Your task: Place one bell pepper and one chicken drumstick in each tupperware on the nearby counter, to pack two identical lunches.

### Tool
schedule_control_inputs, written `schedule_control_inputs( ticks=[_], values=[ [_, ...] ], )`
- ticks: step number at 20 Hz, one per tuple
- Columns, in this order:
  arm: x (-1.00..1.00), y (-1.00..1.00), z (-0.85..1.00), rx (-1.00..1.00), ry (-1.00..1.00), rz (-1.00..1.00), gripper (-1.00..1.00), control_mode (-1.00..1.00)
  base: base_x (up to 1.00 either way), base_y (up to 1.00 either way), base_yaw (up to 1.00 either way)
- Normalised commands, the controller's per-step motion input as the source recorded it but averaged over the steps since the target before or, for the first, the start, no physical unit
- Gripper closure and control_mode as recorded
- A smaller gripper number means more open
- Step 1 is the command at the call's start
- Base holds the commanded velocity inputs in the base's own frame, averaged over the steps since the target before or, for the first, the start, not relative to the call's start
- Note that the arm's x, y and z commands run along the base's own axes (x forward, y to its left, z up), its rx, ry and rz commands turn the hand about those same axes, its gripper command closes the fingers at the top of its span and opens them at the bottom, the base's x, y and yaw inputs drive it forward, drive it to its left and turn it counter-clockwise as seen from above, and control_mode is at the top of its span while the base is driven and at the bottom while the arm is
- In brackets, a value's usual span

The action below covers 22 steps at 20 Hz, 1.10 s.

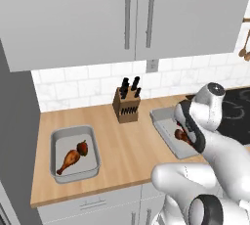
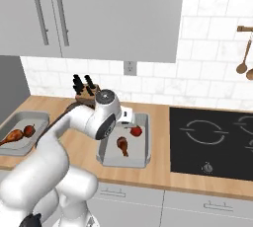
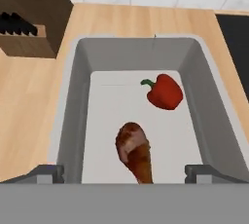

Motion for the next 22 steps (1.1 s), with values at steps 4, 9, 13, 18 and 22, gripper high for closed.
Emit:
schedule_control_inputs(
  ticks=[4, 9, 13, 18, 22],
  values=[
    [-1.00, 0.06, 1.00, 0.00, 0.00, 0.00, -1.00, -1.00, 0.00, 0.00, 0.00],
    [-0.95, 0.12, 1.00, 0.01, 0.00, 0.00, -1.00, -1.00, 0.00, 0.00, 0.00],
    [-0.90, 0.33, 0.98, 0.06, 0.00, 0.00, -1.00, -1.00, 0.00, 0.00, 0.00],
    [-0.78, 0.47, 0.95, 0.04, 0.00, 0.00, -1.00, -1.00, 0.00, 0.00, 0.00],
    [-0.71, 0.56, 0.70, 0.01, 0.03, 0.00, -1.00, -1.00, 0.00, 0.00, 0.00]
  ],
)
